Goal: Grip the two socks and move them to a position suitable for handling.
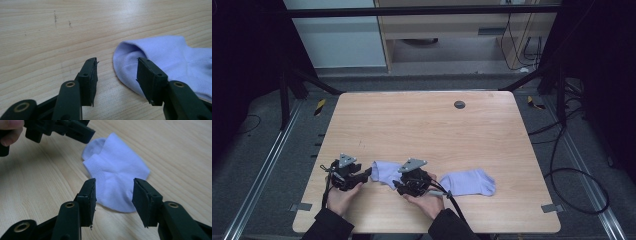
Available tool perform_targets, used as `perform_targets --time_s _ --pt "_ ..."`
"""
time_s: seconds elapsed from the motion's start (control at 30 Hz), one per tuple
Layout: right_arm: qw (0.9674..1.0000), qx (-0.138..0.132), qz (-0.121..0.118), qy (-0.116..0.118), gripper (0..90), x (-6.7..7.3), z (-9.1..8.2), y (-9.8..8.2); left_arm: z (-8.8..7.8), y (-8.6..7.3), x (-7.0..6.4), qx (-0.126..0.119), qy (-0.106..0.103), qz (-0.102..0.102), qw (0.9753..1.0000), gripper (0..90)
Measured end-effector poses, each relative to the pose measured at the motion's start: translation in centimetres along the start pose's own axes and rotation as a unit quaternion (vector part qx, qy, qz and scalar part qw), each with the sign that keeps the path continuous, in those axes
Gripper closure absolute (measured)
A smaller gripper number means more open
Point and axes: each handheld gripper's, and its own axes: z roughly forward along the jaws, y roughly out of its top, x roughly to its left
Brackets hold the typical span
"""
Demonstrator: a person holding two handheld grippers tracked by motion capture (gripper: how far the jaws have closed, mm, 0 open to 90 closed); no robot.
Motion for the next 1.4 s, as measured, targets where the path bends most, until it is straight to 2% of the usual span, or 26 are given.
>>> perform_targets --time_s 0.3,0.5,0.6,0.73,0.83,0.97,1.13,1.2,1.4 --pt "0.9995 0.026 -0.013 0.01 62.2 0.8 1.8 -0.4 0.8 -0.1 0.0 0.015 -0.004 -0.001 0.9999 56.9" --pt "0.9992 0.032 -0.021 0.011 66.8 1.3 2.6 -0.8 0.9 -0.1 -0.2 0.019 -0.006 0.006 0.9998 61.1" --pt "0.9993 0.033 -0.018 0.008 70.5 1.3 2.6 -0.8 1.1 -0.1 -0.3 0.024 -0.007 0.008 0.9997 63.2" --pt "0.999 0.036 -0.027 -0.01 79.4 1.4 2.6 -0.8 1.2 -0.2 -0.3 0.025 -0.009 0.008 0.9996 65.5" --pt "0.999 0.036 -0.022 -0.013 82.2 1.5 2.5 -0.8 1.2 -0.2 -0.3 0.026 -0.01 0.009 0.9996 68.2" --pt "0.9999 0.015 -0.005 -0.002 82.8 1.4 2.0 -0.8 1.2 -0.2 -0.2 0.027 -0.016 0.009 0.9995 74.3" --pt "0.9992 -0.032 0.021 0.014 82.9 1.2 0.5 0.0 1.1 -0.2 -0.2 0.032 -0.023 0.007 0.9992 84.5" --pt "0.9984 -0.046 0.028 0.014 82.9 1.1 0.0 0.4 1.0 -0.1 -0.2 0.035 -0.026 0.009 0.999 85.8" --pt "0.9961 -0.066 0.058 0.001 82.9 0.5 -0.7 1.2 0.5 0.0 -0.6 0.035 -0.037 0.024 0.9984 86.9"
